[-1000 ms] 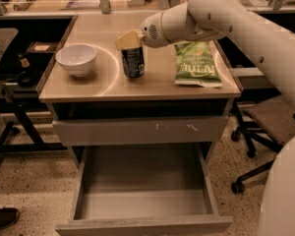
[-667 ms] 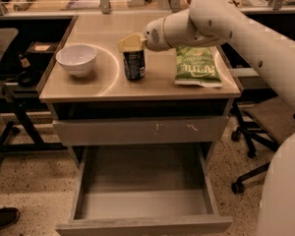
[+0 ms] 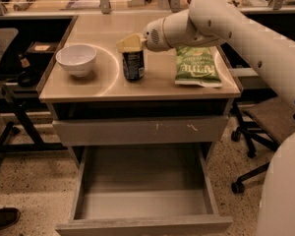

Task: Pick pepsi can from middle drawer and place on counter

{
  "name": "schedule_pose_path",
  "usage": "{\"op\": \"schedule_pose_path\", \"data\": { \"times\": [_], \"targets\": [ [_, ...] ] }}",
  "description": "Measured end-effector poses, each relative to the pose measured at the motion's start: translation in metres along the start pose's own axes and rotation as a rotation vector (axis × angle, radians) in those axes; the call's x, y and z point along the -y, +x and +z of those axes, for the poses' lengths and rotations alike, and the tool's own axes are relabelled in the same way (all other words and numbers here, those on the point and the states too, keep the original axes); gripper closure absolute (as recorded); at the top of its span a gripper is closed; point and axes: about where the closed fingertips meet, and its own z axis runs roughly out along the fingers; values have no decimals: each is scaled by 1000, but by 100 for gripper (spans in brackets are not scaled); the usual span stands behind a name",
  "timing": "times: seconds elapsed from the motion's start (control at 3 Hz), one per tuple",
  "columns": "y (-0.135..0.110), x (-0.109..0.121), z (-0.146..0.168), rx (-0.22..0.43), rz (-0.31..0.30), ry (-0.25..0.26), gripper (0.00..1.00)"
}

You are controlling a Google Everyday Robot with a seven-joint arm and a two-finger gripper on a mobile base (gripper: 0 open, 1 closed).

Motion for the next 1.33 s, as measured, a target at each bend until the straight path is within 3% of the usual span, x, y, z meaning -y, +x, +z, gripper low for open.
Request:
{"op": "schedule_pose_path", "data": {
  "times": [0.67, 1.0, 1.33],
  "targets": [
    [0, 0, 0, 0, 0, 0, 13],
    [0, 0, 0, 0, 0, 0, 0],
    [0, 0, 0, 0, 0, 0, 0]
  ]
}}
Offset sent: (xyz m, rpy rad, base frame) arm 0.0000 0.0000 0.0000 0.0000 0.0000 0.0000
